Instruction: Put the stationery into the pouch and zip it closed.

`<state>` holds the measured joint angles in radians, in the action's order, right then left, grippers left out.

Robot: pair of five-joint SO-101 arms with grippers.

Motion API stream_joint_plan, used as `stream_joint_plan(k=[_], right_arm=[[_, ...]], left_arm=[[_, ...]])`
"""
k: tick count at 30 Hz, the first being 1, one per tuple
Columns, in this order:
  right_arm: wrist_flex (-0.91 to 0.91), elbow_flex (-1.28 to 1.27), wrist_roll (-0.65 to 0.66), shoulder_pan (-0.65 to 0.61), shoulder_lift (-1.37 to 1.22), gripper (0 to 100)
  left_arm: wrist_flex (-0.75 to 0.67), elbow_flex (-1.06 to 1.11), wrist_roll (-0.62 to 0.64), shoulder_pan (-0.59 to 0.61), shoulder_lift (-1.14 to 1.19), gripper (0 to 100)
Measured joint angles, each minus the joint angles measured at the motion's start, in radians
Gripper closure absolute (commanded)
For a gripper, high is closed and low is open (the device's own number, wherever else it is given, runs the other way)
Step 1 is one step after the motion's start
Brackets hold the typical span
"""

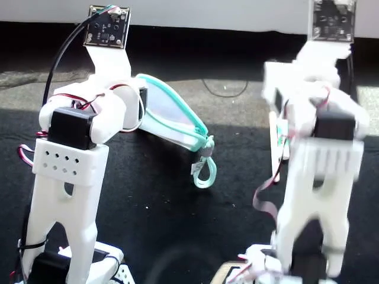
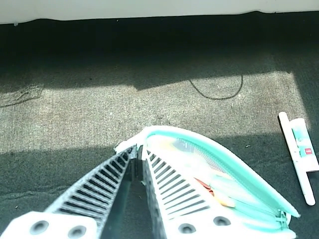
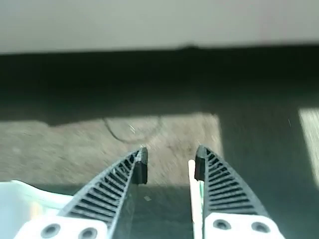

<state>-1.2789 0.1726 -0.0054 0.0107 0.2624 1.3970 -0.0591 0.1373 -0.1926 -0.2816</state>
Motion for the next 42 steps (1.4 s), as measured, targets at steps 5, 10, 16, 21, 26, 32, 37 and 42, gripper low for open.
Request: stream_joint_plan(k=[5,10,16,21,26,32,37,42], right_arm=[[-0.064,-0.008,0.126,0.052,-0.341,85.6],[-0.138,0.190,0.187,0.052,-0.680,85.6],[-0.233,0.583,0.190,0.051,-1.022,85.6],[-0.338,0.911,0.247,0.032,-1.266,85.6],[-0.413,1.132,0.344,0.006,-1.445,88.8],[-0.474,1.289,0.396,-0.002,-1.504,99.5],[-0.476,1.453,0.350,0.000,-1.505,99.3],[-0.476,1.470,0.236,0.000,-1.445,99.3]], left_arm=[[0.000,0.000,-0.012,0.000,0.000,99],[0.000,0.000,-0.044,0.000,0.000,99],[0.000,0.000,-0.046,0.000,0.000,99],[0.000,0.000,-0.046,0.000,0.000,99],[0.000,0.000,-0.046,0.000,0.000,99],[0.000,0.000,-0.049,0.000,0.000,99],[0.000,0.000,-0.049,0.000,0.000,99],[0.000,0.000,-0.049,0.000,0.000,99]])
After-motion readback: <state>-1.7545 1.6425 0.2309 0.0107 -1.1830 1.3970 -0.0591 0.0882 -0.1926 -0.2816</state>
